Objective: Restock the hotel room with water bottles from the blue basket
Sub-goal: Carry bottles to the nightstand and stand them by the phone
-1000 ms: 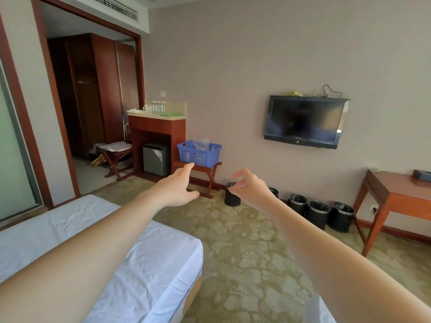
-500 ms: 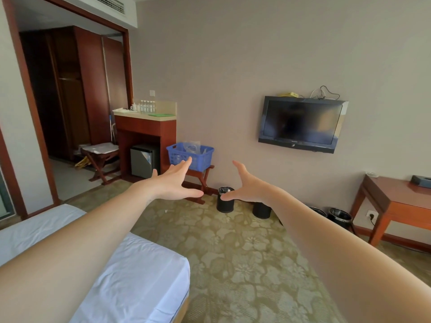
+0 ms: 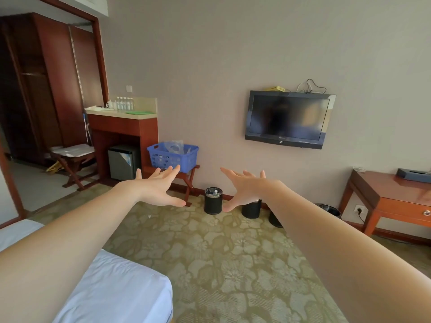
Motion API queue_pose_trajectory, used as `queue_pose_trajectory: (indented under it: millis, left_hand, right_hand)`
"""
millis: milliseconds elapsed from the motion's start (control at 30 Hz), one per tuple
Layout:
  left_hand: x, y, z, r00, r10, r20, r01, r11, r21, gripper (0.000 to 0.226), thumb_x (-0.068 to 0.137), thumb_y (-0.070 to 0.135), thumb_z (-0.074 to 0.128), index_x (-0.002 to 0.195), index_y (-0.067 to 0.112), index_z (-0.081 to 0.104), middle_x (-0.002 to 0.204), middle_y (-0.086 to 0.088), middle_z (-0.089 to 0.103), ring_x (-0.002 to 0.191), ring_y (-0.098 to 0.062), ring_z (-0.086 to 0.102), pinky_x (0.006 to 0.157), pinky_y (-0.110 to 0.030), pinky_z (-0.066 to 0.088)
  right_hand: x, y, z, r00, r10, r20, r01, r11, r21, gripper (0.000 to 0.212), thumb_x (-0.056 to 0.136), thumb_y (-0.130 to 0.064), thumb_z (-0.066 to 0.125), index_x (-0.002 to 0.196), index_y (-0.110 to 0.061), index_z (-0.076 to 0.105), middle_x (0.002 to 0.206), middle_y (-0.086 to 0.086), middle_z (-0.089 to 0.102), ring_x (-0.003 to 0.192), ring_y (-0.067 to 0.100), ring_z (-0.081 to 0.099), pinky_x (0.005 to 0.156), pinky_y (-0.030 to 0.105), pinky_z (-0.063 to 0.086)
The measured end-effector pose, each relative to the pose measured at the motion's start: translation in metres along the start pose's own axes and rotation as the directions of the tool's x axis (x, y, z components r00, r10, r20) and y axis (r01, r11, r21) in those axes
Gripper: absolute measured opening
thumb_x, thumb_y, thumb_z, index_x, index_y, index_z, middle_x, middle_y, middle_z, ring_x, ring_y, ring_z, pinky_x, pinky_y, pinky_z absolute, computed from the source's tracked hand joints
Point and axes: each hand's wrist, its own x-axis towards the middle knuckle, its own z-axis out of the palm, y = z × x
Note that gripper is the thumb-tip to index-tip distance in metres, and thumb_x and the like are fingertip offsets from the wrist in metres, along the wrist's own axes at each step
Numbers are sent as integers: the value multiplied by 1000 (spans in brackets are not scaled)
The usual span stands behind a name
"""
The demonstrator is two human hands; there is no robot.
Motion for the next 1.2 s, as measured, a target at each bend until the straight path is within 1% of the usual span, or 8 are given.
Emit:
queue_pose_trajectory:
  millis: [200, 367, 500, 633, 800, 900, 1067, 1200]
  left_hand:
    - [49, 9, -8, 999, 31, -10, -30, 997, 76, 112, 78, 83, 45, 150, 36, -27, 161, 7, -24, 149, -21, -20, 111, -59, -20]
    - [99, 10, -13, 998, 47, -29, -46, 998, 53, 103, 84, 80, 35, 151, 31, -26, 161, 7, -25, 149, -17, -20, 116, -54, -19]
    - [142, 13, -20, 997, 45, -58, -41, 998, 56, 98, 88, 78, 26, 151, 25, -27, 159, 6, -29, 147, -14, -22, 120, -48, -15]
    - [190, 18, -31, 999, 6, -40, -3, 997, 82, 94, 89, 76, 25, 150, 26, -27, 159, 6, -29, 147, -15, -22, 119, -49, -16]
    - [248, 26, -36, 999, -36, -24, 38, 995, 87, 94, 90, 76, 24, 151, 25, -25, 159, 6, -28, 148, -16, -21, 119, -49, -15]
    - [281, 32, -37, 998, -37, -45, 40, 996, 74, 91, 92, 73, 24, 152, 23, -23, 160, 5, -27, 148, -15, -20, 120, -46, -14]
    - [324, 37, -30, 992, -32, -124, 28, 999, -33, 87, 95, 67, 28, 154, 24, -18, 162, 5, -20, 149, -13, -13, 119, -38, -10]
    - [347, 28, -30, 979, -115, -170, 94, 987, -132, 84, 97, 62, 37, 156, 27, -11, 164, 4, -12, 151, -16, -5, 120, -48, -4]
  right_hand:
    - [46, 32, 1, 1000, 19, 4, -19, 1000, 5, 121, 75, -66, 70, 154, -34, -15, 166, -6, -6, 152, 28, -9, 112, 69, -11]
    - [100, 63, -4, 999, -27, -22, 26, 999, -45, 115, 80, -69, 62, 157, -21, -9, 166, -2, -8, 151, 27, -15, 116, 62, -9]
    - [148, 85, -11, 996, -94, -13, 93, 994, -60, 110, 82, -73, 55, 156, -29, -13, 165, -1, -11, 150, 28, -17, 116, 60, -11]
    - [193, 107, -26, 985, -171, 31, 173, 981, -89, 105, 82, -73, 56, 153, -40, -13, 165, -5, -10, 150, 28, -16, 114, 63, -12]
    - [241, 136, -39, 978, -207, 38, 210, 973, -99, 107, 84, -68, 58, 156, -28, -11, 165, -2, -8, 151, 26, -13, 117, 61, -8]
    - [267, 156, -40, 974, -222, 43, 225, 970, -96, 106, 86, -63, 59, 157, -22, -8, 166, 1, -7, 151, 26, -12, 120, 54, -5]
    - [311, 182, -37, 966, -257, 22, 258, 964, -60, 94, 93, -45, 62, 157, -13, 2, 166, 6, 0, 152, 28, -5, 122, 48, 4]
    - [348, 189, -35, 962, -273, -15, 273, 962, -23, 86, 91, -42, 64, 157, -19, 13, 162, 4, 21, 150, 28, 13, 120, 51, 18]
